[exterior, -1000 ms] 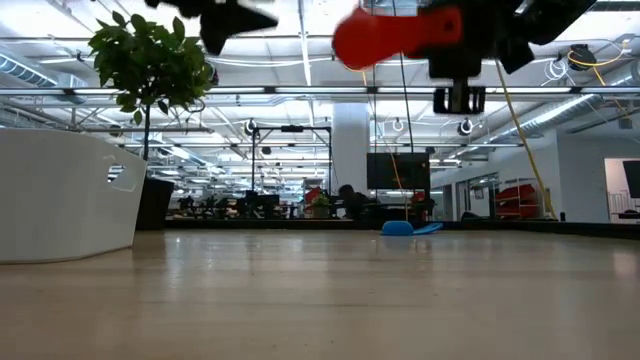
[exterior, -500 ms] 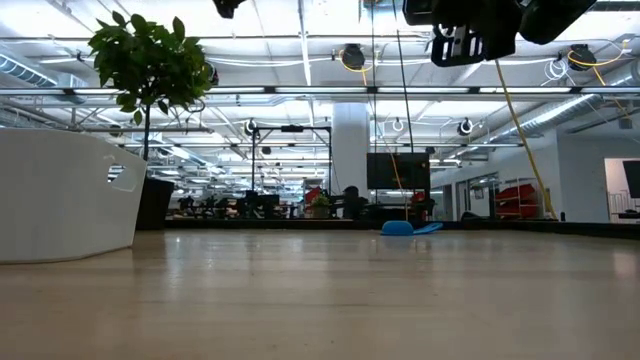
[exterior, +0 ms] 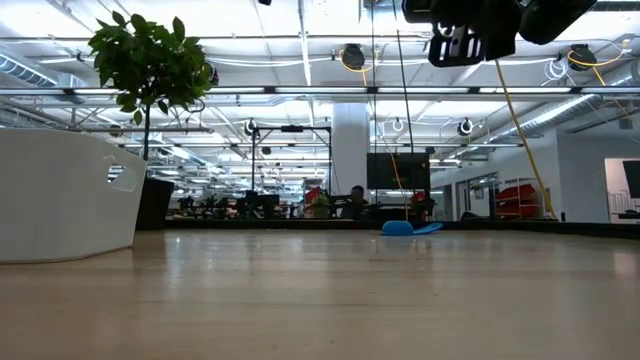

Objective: Nest measuring cups in basket
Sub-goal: Stack the red measuring cup on top of the light blue measuring cup in the white bin

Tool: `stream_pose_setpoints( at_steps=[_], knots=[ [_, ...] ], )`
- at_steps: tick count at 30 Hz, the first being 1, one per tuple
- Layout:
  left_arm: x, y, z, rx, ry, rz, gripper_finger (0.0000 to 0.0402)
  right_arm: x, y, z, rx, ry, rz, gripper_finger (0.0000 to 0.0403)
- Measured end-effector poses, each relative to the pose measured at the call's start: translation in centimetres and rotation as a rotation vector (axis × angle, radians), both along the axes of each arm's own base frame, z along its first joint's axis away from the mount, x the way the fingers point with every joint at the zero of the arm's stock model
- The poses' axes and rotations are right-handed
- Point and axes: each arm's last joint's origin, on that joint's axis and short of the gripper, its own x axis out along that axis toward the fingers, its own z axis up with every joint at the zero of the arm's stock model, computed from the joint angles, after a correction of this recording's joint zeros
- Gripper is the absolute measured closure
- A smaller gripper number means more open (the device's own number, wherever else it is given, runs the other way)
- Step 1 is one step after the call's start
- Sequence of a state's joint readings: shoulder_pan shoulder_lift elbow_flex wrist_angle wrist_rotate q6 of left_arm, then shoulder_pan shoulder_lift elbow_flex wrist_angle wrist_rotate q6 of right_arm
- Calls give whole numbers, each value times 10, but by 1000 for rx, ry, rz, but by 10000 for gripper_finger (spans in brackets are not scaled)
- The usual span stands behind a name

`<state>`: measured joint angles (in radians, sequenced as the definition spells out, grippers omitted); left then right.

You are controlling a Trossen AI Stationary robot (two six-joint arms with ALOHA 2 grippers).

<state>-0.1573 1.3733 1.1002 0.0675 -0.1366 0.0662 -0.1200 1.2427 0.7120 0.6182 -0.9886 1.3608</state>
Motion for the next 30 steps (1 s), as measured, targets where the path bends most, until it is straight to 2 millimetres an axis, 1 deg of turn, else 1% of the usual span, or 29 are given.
stream_pose_setpoints(
  at_steps=[3,5,11,17,25,27,30],
  knots=[
    [4,2,5,-20,32,-26,174,0,0,0,-7,-7,1,271],
    [4,3,4,-18,62,-42,174,0,1,0,-7,-9,8,271],
    [5,10,4,8,66,-40,174,0,5,0,-14,-16,22,271],
    [5,16,4,6,66,-97,174,0,6,0,-13,-14,27,271],
    [5,16,4,43,63,-133,174,2,6,-1,-23,-21,5,271],
    [8,16,2,62,62,-137,174,3,6,-3,-18,-10,6,271],
    [10,16,-1,73,72,-156,183,4,6,-5,-6,12,10,271]
  ],
)
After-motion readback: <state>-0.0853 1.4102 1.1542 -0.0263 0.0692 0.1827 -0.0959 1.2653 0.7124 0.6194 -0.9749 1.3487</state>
